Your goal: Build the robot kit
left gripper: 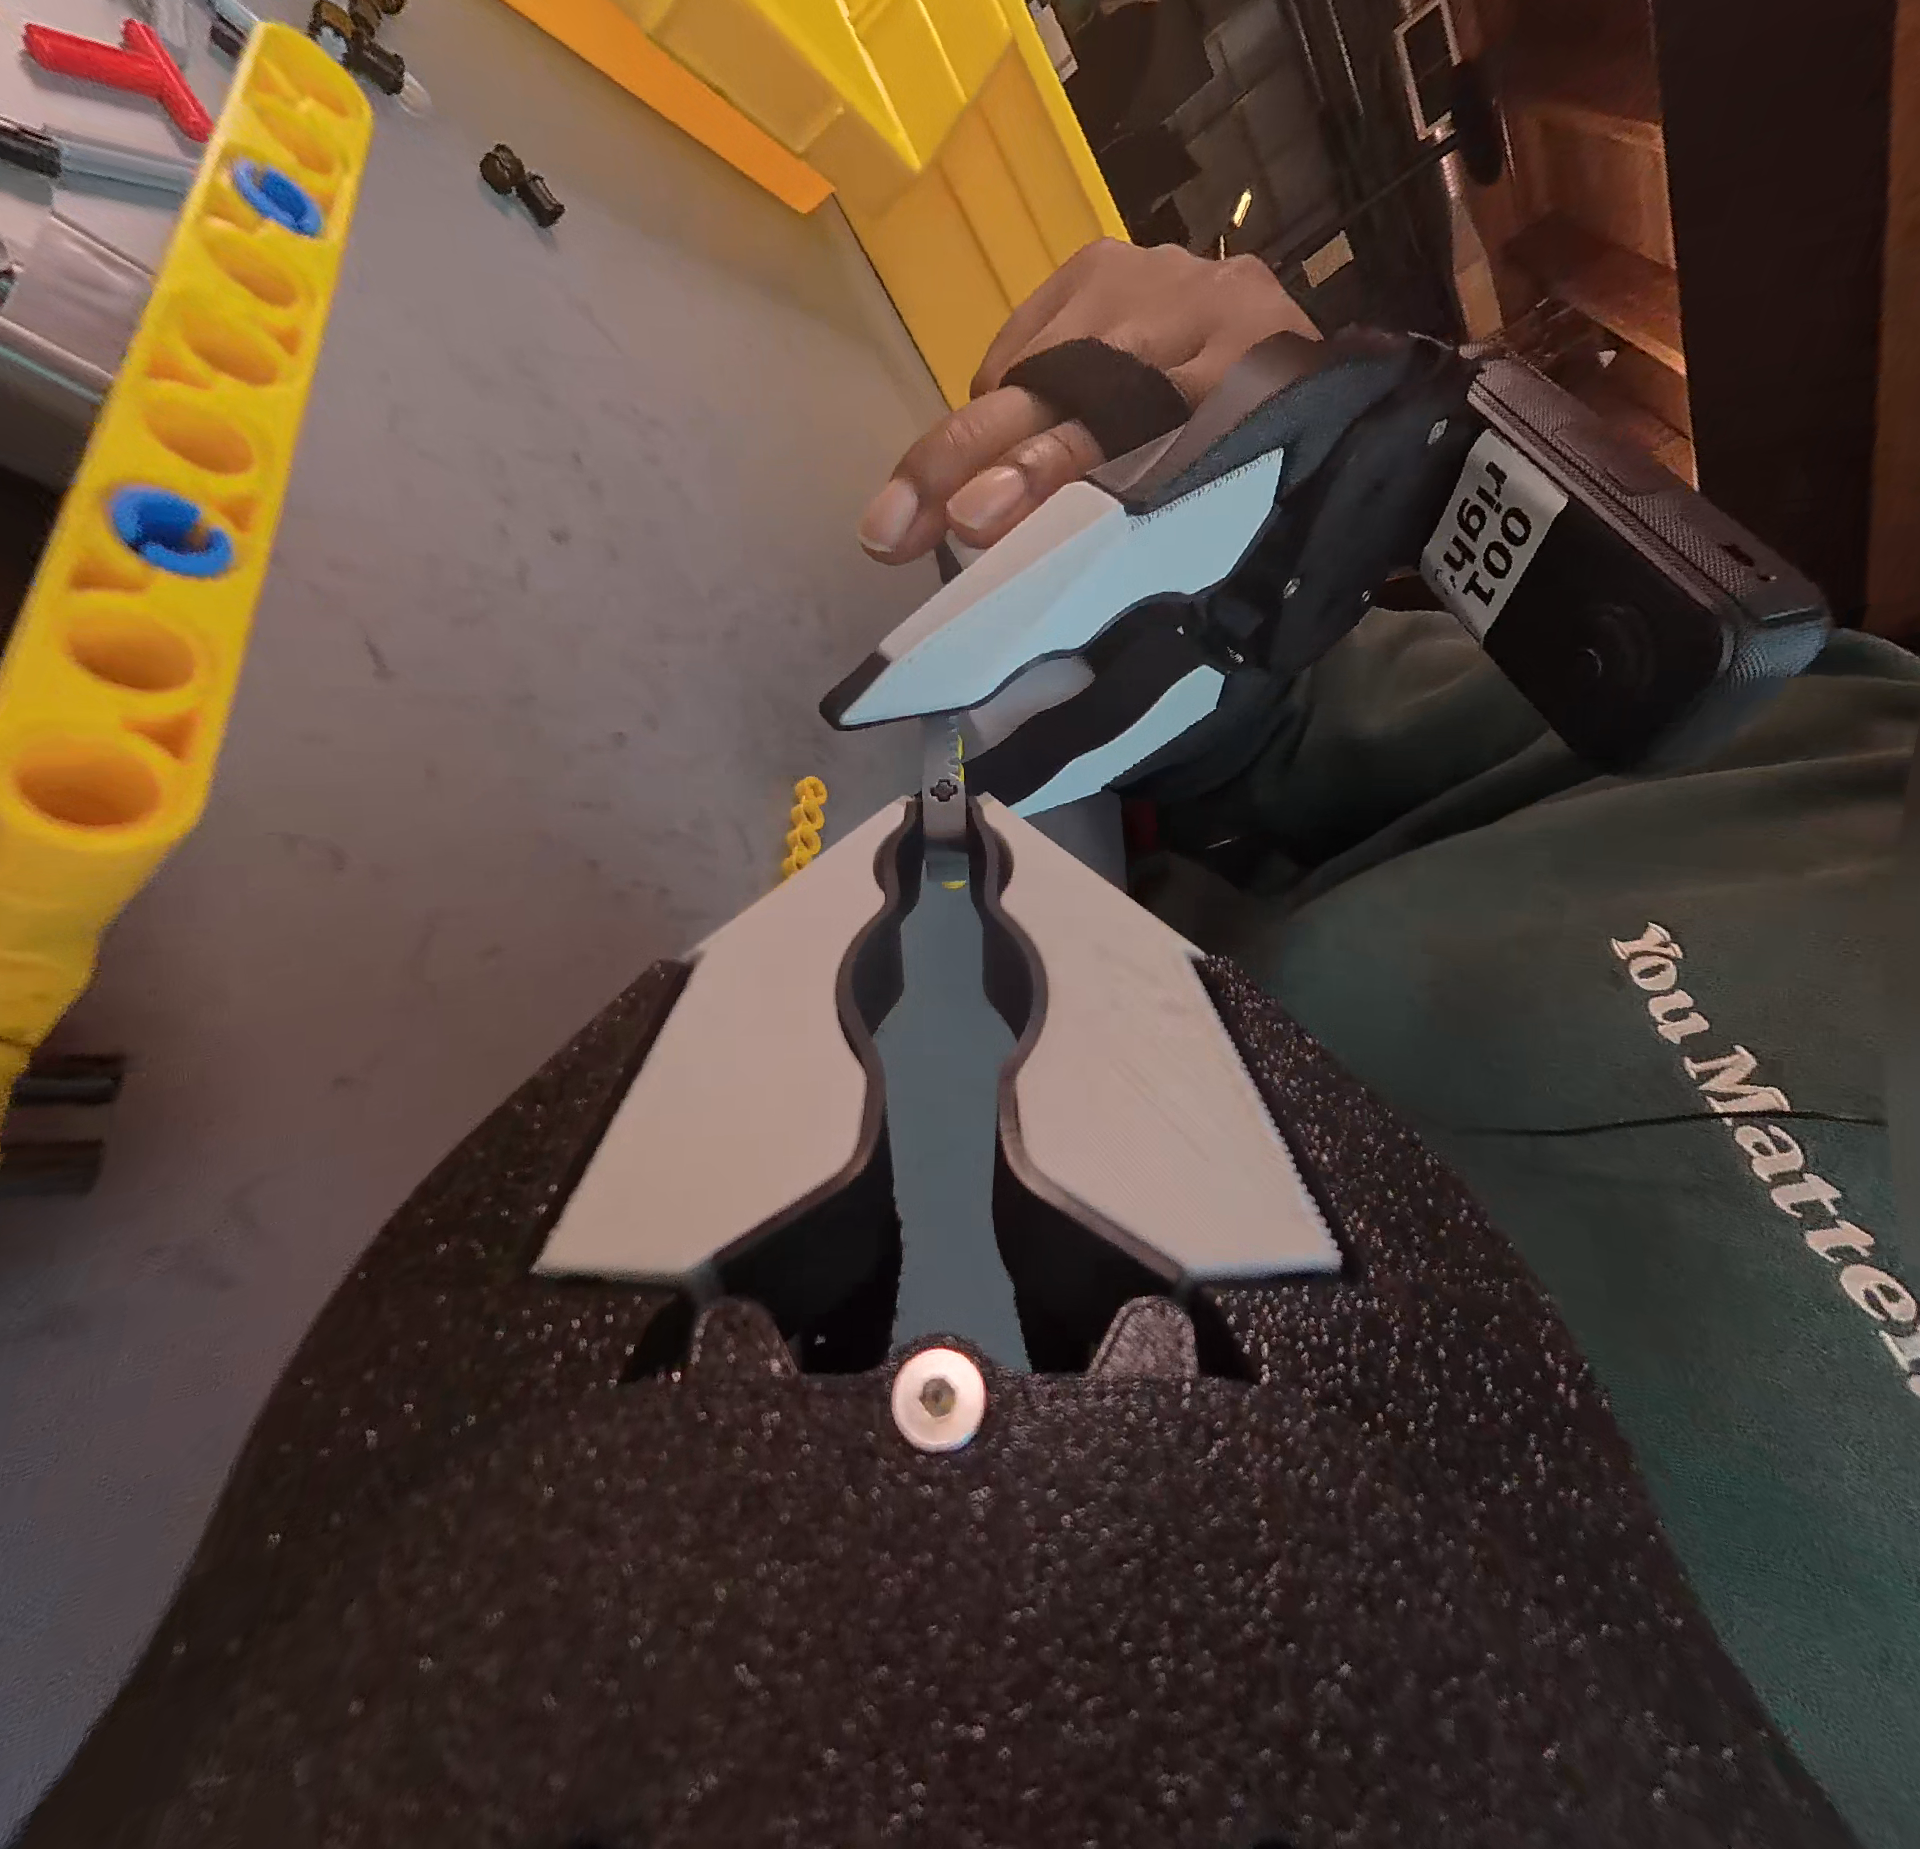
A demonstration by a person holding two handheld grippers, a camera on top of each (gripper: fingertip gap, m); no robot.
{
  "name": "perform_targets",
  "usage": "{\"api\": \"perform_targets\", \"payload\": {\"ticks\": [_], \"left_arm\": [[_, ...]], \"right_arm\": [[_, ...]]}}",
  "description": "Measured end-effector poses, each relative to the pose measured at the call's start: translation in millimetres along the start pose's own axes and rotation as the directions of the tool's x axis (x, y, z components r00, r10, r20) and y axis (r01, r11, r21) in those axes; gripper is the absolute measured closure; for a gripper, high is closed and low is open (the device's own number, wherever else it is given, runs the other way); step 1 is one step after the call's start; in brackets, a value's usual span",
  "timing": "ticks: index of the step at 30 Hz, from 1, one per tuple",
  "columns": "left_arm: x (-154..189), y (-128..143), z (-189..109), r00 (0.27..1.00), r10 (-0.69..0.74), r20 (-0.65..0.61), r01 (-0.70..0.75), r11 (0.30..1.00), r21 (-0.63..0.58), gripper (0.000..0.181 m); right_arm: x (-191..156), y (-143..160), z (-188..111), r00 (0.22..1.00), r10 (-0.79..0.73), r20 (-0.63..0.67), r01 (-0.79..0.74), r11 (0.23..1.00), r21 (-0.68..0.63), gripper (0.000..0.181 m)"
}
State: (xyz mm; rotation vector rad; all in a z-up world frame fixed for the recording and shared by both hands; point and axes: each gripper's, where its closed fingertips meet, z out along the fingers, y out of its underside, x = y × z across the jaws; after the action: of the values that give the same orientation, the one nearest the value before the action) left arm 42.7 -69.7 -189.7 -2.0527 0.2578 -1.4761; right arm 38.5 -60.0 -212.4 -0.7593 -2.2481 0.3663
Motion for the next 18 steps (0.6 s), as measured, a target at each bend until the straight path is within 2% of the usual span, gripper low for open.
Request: {"api": "perform_targets", "payload": {"ticks": [7,11,13,16,18], "left_arm": [[-2,-1,1,0.996,0.058,0.065,-0.059,0.998,0.010,0.173],[-1,-5,0,0.997,0.047,0.057,-0.050,0.997,0.053,0.173],[-3,-10,-2,0.998,0.034,0.059,-0.039,0.996,0.085,0.174],[-5,-13,-3,0.997,0.028,0.068,-0.035,0.994,0.105,0.175],[-4,-12,-1,0.996,0.038,0.075,-0.046,0.994,0.104,0.175]], "right_arm": [[-1,-1,1,0.997,0.066,0.025,-0.067,0.997,0.047,0.153],[1,-1,1,0.991,0.123,0.046,-0.127,0.989,0.078,0.153],[7,0,2,0.989,0.145,0.007,-0.146,0.987,0.072,0.150],[12,-1,5,0.995,0.064,-0.077,-0.060,0.997,0.051,0.148],[11,-8,6,0.995,0.057,-0.082,-0.052,0.997,0.063,0.147]]}}
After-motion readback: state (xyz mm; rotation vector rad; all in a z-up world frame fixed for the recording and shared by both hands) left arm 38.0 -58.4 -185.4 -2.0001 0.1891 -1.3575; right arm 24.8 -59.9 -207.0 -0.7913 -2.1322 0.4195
